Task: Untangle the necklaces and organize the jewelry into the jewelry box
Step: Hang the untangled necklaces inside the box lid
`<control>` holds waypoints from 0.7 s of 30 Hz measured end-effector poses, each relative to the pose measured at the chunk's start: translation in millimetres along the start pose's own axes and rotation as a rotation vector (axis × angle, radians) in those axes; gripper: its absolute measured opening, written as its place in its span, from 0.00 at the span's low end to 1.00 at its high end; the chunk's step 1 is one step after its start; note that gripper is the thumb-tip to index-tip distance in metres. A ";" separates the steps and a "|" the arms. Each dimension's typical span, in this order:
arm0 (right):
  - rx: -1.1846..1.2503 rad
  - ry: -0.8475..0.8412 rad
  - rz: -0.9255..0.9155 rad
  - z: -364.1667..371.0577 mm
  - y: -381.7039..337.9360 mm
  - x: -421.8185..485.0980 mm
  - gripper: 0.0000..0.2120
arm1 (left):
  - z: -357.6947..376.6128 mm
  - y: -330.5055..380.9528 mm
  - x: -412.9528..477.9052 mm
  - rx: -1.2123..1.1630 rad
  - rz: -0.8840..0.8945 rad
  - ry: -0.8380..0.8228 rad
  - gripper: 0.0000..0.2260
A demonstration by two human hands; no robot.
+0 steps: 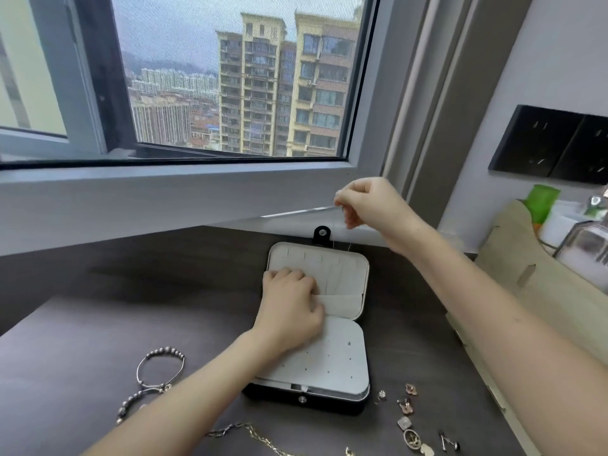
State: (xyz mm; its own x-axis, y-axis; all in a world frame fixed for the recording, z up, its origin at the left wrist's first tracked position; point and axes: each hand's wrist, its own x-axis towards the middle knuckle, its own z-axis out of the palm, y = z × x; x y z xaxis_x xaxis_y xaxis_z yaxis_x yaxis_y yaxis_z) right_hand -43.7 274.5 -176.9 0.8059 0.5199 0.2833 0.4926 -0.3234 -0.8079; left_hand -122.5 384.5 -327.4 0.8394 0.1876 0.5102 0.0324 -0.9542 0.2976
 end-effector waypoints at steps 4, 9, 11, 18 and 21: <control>-0.220 0.023 -0.120 9.7 24.6 -17.0 0.09 | -4.0 1.3 1.1 -0.051 -0.057 0.027 0.13; -0.537 0.055 -0.229 17.9 47.8 -32.1 0.08 | -4.2 7.8 11.3 -0.148 -0.126 0.193 0.07; -0.553 0.082 -0.247 21.7 55.9 -34.3 0.08 | -5.6 11.1 16.3 -0.214 -0.158 0.211 0.08; -0.505 0.166 -0.267 29.4 69.1 -39.5 0.07 | -3.7 19.8 22.4 -0.302 -0.162 0.220 0.10; -0.566 0.275 -0.256 29.1 70.4 -37.4 0.07 | -4.8 25.1 25.0 -0.357 -0.240 0.263 0.09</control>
State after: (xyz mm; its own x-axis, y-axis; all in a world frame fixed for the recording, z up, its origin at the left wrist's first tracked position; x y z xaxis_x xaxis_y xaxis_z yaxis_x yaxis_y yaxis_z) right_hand -48.8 255.3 -259.4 0.6586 0.4393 0.6110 0.7144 -0.6201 -0.3242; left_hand -103.3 366.4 -303.3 0.6646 0.4878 0.5661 -0.0186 -0.7466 0.6651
